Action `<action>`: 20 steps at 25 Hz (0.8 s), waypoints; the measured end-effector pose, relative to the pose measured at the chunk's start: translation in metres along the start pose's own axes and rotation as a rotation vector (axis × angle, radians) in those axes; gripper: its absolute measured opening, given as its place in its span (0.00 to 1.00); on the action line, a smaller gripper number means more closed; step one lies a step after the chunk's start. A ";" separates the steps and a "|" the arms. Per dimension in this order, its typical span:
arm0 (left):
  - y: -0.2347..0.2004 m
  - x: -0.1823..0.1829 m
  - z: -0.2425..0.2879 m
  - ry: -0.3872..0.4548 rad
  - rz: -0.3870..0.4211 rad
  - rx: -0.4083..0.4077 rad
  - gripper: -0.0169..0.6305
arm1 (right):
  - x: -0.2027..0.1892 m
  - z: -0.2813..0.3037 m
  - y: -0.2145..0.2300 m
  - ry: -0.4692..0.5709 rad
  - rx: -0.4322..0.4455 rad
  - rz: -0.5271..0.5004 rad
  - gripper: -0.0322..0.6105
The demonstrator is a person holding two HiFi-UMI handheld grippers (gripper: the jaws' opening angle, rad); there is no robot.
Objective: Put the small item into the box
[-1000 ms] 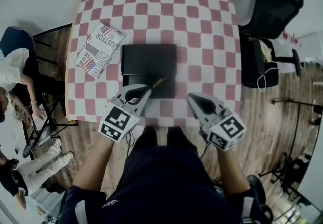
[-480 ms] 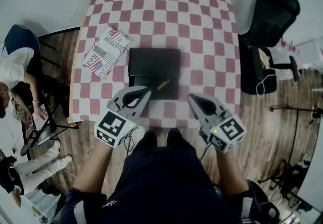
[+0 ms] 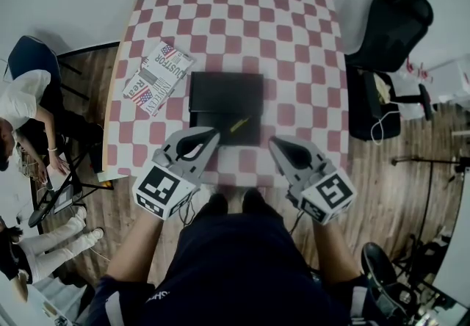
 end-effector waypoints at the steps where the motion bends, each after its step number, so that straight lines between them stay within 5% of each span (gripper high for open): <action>1: 0.001 0.000 -0.001 0.002 0.001 -0.001 0.08 | -0.001 0.000 -0.001 -0.002 0.002 -0.005 0.07; 20: 0.010 -0.014 0.008 -0.028 -0.027 -0.024 0.08 | -0.009 0.003 -0.002 -0.017 0.023 0.002 0.07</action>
Point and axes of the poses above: the fingertips, and each gripper's own axes: z forward along the fingers, y to its right, x out of its top, the point moved 1 cm from there along -z, backward along the fingers, and after that the axes turned 1 degree about -x, right-handed, at the moved point
